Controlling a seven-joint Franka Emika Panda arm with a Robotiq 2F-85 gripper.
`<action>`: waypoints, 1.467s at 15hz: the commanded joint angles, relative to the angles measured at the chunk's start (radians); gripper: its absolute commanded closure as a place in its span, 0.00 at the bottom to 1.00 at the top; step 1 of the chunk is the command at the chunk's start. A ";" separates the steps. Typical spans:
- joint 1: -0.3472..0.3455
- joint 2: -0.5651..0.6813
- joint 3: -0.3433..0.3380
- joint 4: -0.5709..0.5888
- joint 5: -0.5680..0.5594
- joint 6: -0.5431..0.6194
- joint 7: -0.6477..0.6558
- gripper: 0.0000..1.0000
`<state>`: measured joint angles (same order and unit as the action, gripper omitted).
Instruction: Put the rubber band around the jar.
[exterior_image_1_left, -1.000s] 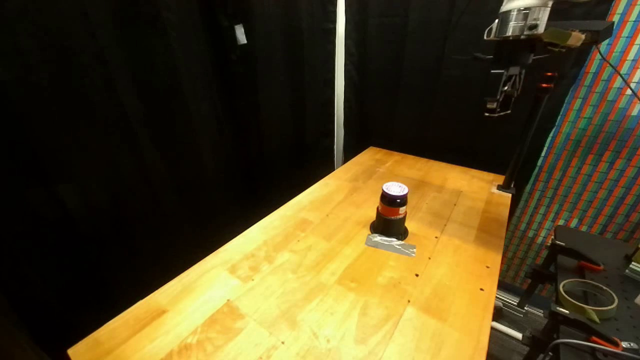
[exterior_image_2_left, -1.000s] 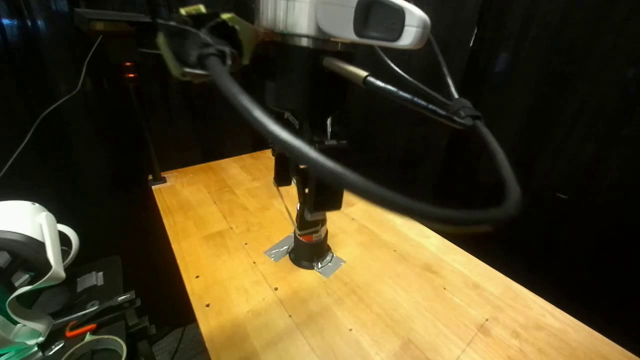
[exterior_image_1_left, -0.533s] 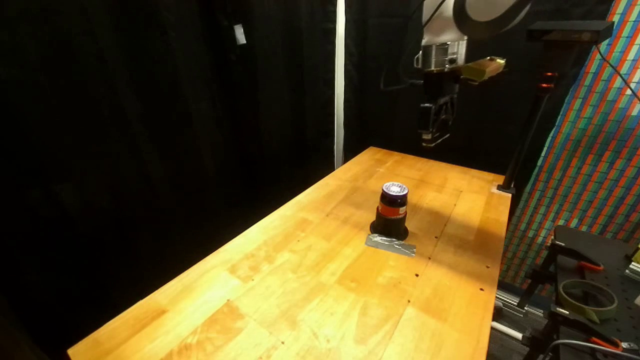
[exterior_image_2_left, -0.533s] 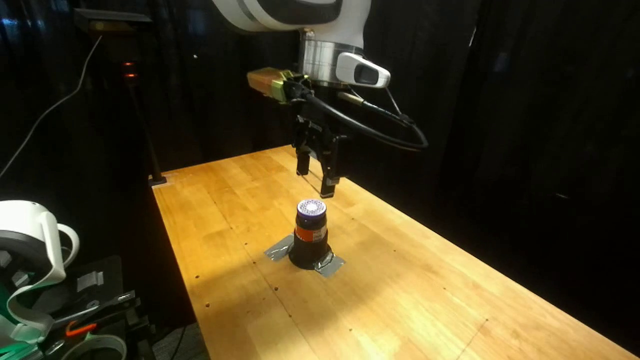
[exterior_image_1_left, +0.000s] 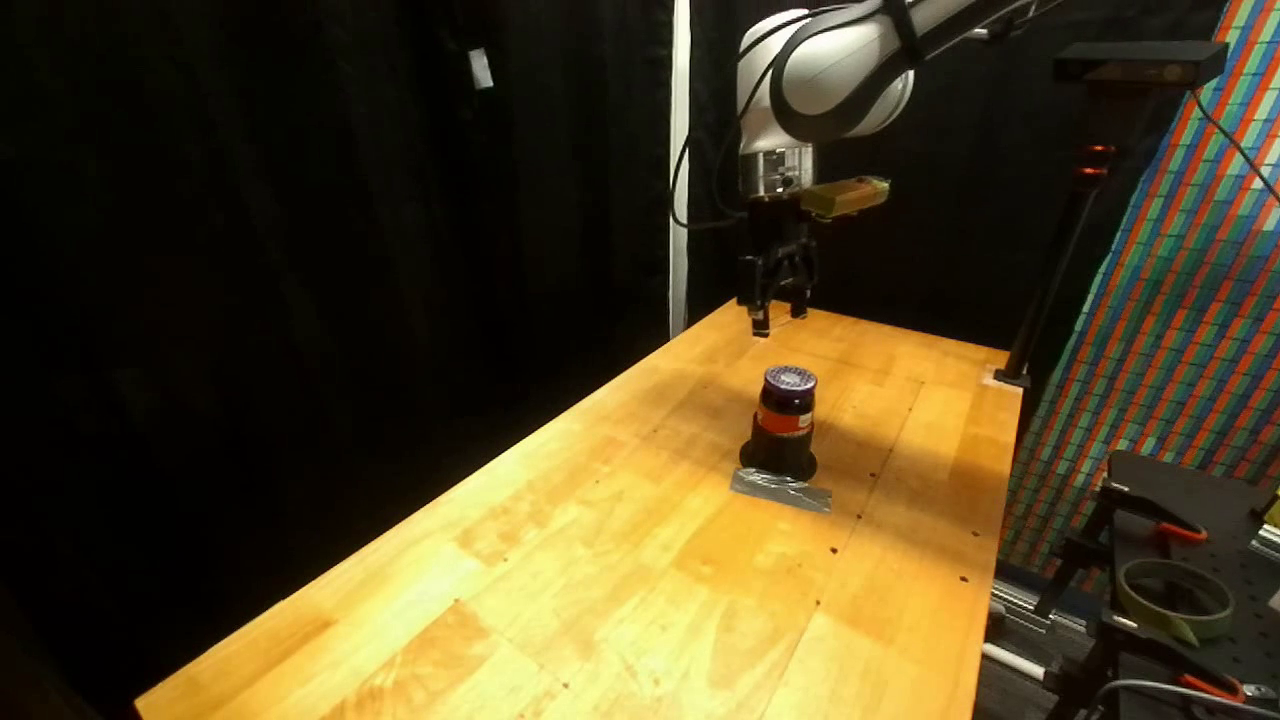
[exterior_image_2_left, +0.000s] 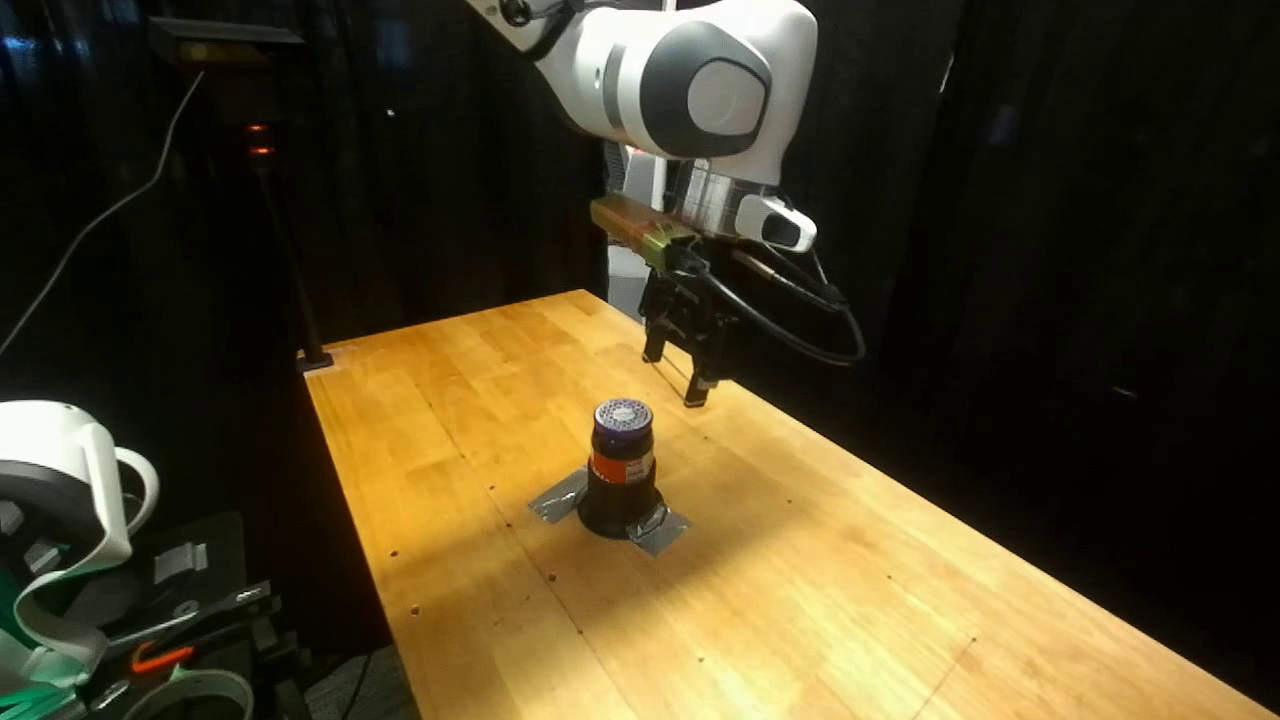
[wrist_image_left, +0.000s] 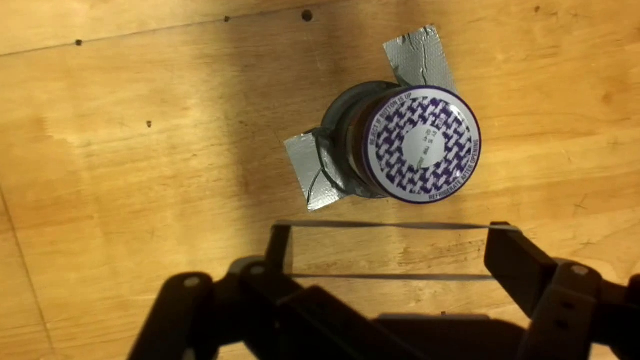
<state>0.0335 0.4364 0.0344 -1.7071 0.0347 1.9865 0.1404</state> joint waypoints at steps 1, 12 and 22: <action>-0.007 0.117 0.001 0.151 0.046 -0.104 -0.013 0.00; -0.004 0.168 0.020 0.157 0.125 -0.225 -0.085 0.00; 0.017 0.207 0.012 0.172 0.093 -0.217 -0.077 0.00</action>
<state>0.0429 0.6208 0.0497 -1.5562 0.1389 1.7637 0.0695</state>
